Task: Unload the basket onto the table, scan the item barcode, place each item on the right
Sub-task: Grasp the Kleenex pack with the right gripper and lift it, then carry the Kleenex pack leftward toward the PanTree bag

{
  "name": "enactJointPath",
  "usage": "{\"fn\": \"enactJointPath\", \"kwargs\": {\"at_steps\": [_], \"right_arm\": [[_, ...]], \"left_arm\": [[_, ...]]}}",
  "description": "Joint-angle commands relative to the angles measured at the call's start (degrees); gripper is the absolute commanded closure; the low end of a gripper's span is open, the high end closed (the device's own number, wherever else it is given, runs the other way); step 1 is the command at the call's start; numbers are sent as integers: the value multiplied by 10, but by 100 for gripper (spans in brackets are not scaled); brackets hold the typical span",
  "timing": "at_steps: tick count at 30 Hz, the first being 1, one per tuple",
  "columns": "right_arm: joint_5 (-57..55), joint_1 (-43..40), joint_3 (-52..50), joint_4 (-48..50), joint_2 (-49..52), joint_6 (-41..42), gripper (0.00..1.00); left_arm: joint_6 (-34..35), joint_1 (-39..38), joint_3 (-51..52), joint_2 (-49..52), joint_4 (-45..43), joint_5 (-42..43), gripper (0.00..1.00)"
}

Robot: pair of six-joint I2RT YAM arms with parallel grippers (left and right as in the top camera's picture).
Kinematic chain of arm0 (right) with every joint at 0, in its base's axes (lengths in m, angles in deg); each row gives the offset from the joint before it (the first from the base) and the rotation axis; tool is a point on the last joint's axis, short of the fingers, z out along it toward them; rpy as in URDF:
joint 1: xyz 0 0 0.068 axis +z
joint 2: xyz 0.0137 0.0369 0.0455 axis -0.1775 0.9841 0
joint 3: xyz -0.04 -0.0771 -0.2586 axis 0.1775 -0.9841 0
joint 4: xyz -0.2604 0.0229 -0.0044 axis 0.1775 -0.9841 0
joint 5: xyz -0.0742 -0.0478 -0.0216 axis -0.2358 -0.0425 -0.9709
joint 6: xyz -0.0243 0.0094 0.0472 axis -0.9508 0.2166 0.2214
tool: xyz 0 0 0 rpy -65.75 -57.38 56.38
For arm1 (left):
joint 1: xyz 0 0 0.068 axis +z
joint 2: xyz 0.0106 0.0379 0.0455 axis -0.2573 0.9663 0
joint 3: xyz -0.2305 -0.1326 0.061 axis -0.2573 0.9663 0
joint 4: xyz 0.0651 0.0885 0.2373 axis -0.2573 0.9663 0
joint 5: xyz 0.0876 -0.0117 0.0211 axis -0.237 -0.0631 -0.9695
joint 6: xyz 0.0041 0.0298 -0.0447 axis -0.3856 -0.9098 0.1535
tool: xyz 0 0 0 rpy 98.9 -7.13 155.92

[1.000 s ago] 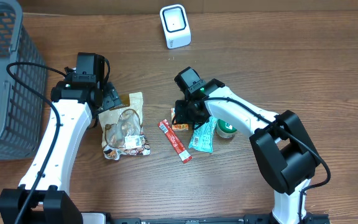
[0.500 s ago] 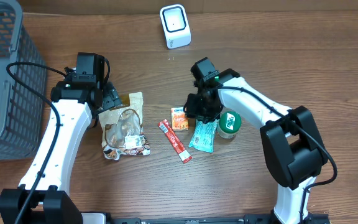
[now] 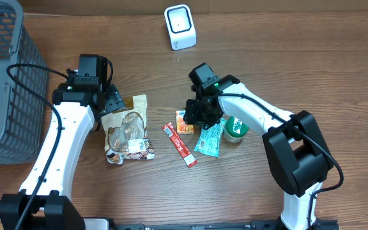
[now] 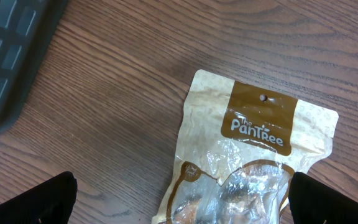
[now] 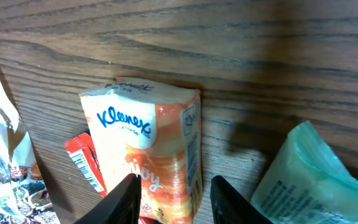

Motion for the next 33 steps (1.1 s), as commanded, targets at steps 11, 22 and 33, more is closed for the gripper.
{"fn": "enactJointPath", "kwargs": {"at_steps": [11, 22, 33], "right_arm": [[-48, 18, -9, 8, 7, -5, 66], [-48, 19, -25, 35, 1, -6, 96], [-259, 50, 28, -37, -99, -57, 96]], "left_arm": [[-4, -1, -10, -12, 1, 2, 0], [-4, -1, -10, -12, 1, 2, 0], [-4, -1, -10, -12, 1, 2, 0]]}}
